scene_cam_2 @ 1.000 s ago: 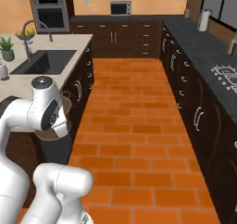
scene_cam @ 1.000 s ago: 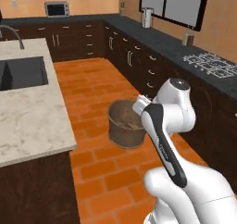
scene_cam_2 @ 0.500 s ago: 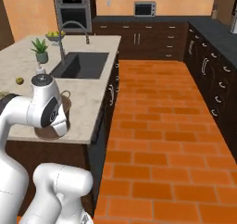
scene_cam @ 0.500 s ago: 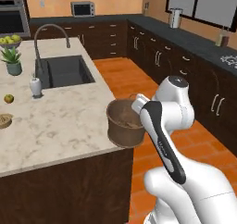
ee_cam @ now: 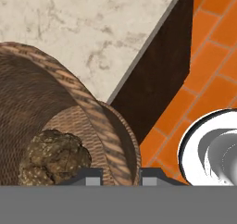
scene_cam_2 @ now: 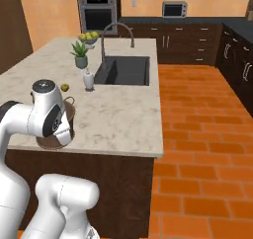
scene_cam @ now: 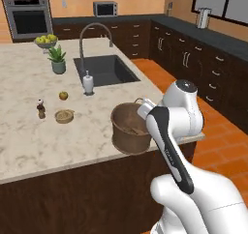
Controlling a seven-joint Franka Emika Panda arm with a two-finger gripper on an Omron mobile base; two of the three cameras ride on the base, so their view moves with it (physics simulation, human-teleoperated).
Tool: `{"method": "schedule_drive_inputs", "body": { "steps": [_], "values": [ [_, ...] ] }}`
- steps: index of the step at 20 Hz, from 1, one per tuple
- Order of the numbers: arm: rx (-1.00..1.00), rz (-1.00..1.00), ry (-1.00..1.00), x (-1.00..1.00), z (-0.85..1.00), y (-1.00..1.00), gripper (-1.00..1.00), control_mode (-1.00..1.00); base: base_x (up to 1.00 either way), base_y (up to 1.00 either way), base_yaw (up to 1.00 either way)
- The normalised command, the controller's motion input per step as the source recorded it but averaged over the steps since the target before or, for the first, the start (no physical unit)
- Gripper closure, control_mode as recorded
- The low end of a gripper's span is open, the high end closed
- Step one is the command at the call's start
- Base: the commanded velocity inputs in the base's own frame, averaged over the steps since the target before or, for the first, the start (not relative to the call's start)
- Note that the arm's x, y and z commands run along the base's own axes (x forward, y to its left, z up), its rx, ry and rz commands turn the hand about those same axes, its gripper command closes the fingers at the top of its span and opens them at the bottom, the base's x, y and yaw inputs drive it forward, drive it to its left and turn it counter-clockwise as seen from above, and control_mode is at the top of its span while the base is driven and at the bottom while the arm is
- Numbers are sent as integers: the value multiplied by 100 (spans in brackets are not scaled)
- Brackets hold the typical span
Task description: Open the cabinet, pick up the bread from the cabinet and place it in the basket. Then move the basket to the dining counter.
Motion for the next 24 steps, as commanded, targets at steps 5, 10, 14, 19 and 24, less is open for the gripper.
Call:
{"method": "schedule_drive_inputs", "body": {
  "steps": [5,10,14,19,24],
  "values": [
    [0,0,0,0,0,0,100,100,0,100,0],
    [0,0,0,0,0,0,100,100,16,100,0],
    [0,0,0,0,0,0,100,100,36,100,-1],
    [0,0,0,0,0,0,100,100,12,100,0],
    [0,0,0,0,0,0,100,100,74,78,0]
  ]
}}
